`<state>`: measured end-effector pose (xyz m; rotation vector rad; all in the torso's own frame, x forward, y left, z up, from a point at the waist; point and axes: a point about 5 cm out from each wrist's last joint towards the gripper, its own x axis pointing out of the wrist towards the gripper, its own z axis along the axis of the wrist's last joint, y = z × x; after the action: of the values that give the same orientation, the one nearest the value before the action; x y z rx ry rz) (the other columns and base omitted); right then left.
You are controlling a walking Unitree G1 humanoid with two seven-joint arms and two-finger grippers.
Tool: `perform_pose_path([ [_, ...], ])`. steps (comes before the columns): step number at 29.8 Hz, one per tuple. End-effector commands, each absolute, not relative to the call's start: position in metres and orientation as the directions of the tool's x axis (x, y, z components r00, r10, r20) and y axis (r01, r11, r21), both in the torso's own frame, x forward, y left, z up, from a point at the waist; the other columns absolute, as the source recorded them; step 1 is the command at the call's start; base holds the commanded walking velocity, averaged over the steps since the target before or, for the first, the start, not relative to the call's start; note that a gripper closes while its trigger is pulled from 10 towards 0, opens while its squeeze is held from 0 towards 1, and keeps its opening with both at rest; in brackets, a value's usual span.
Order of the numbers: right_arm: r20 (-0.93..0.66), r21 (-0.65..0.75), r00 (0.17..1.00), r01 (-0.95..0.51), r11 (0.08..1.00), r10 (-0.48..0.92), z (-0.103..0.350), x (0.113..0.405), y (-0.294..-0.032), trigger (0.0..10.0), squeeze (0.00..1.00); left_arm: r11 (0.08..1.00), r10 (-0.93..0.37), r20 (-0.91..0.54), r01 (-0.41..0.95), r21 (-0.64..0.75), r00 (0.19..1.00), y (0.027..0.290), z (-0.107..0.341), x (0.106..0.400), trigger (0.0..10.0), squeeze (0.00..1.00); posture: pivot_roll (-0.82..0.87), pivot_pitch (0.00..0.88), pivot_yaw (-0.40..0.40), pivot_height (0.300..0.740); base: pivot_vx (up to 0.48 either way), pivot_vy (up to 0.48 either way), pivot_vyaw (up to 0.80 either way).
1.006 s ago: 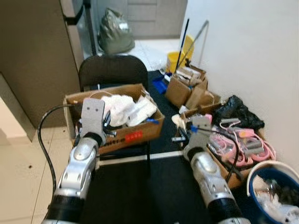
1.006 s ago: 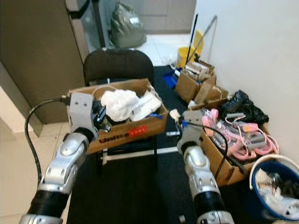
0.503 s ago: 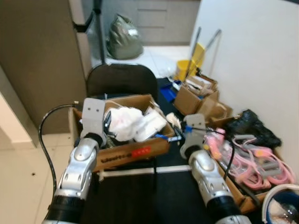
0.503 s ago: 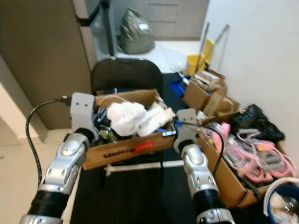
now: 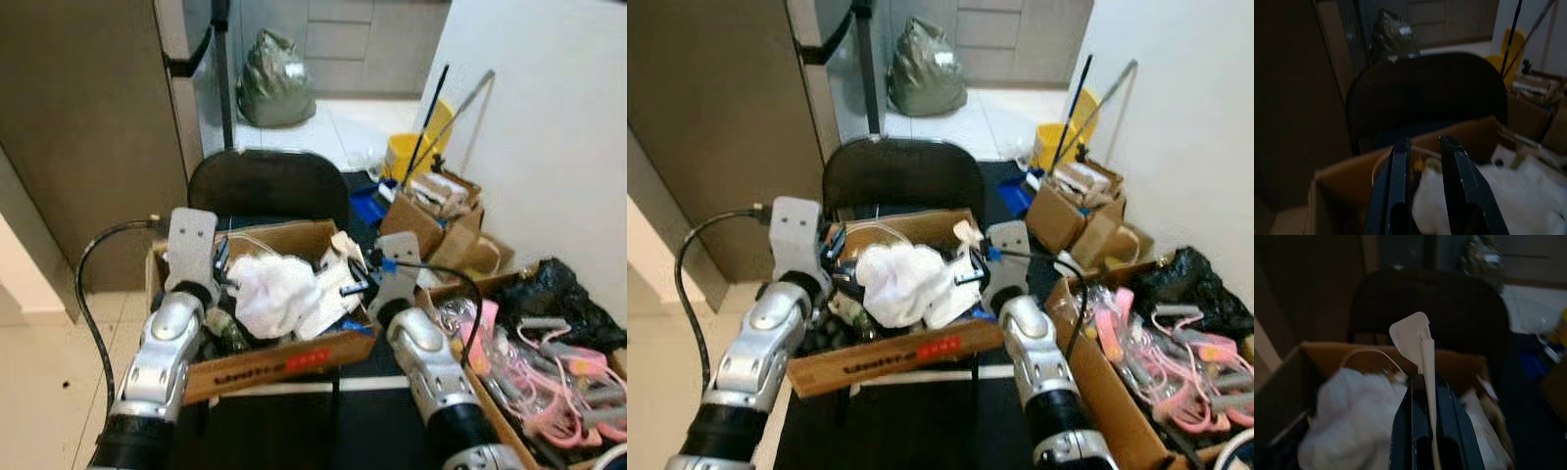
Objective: Picking trash to rubbish bin
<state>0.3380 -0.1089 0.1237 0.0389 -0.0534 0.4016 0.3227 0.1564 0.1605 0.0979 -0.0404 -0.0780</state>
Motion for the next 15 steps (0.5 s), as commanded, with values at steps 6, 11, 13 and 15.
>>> perform_pose_path([
  [6, 0.046, 0.035, 0.888, -0.46, 0.887, 0.458, 0.125, 0.338, -0.099, 10.0, 0.0, 0.993, -0.053, 0.014, 0.052, 0.103, 0.998, 0.163, 0.155, 0.32, 10.0, 0.0, -0.02, 0.069, -0.049, 0.74, 0.356, 0.0, 0.0],
  [11, 0.045, 0.033, 0.879, -0.477, 0.878, 0.475, 0.125, 0.338, -0.098, 10.0, 0.0, 0.989, -0.059, -0.002, 0.059, 0.137, 0.998, 0.163, 0.152, 0.317, 10.0, 0.0, -0.01, 0.072, -0.055, 0.74, 0.118, 0.0, 0.0],
  [13, 0.057, 0.038, 0.843, -0.537, 0.843, 0.535, 0.129, 0.339, -0.093, 10.0, 0.0, 0.979, -0.106, -0.074, 0.117, 0.164, 0.992, 0.165, 0.147, 0.312, 10.0, 0.0, -0.01, 0.075, -0.054, 0.74, 0.0, 0.0, 0.0],
  [15, 0.06, 0.036, 0.833, -0.552, 0.833, 0.55, 0.13, 0.339, -0.092, 10.0, 0.0, 0.975, -0.126, -0.093, 0.14, 0.17, 0.988, 0.165, 0.145, 0.31, 10.0, 0.0, -0.01, 0.076, -0.055, 0.74, 0.0, 0.0, 0.0],
])
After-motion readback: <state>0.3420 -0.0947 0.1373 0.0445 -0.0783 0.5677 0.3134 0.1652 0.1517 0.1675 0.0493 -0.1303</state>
